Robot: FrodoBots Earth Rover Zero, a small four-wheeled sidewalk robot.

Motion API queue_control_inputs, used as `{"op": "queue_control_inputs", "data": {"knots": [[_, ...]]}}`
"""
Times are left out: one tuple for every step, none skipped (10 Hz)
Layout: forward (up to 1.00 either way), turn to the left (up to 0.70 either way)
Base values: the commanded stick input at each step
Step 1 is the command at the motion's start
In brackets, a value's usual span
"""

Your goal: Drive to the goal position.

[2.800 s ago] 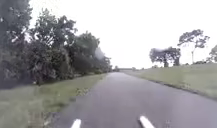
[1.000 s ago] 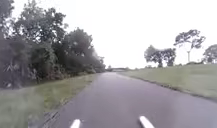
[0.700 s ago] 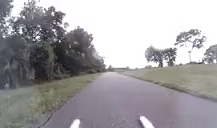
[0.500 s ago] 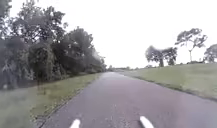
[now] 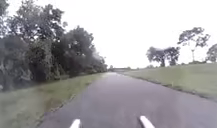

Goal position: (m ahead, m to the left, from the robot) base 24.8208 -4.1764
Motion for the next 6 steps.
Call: {"op": "queue_control_inputs", "data": {"knots": [[0.70, 0.00], [0.70, 0.00], [0.70, 0.00], [0.70, 0.00], [0.70, 0.00], [0.70, 0.00]]}}
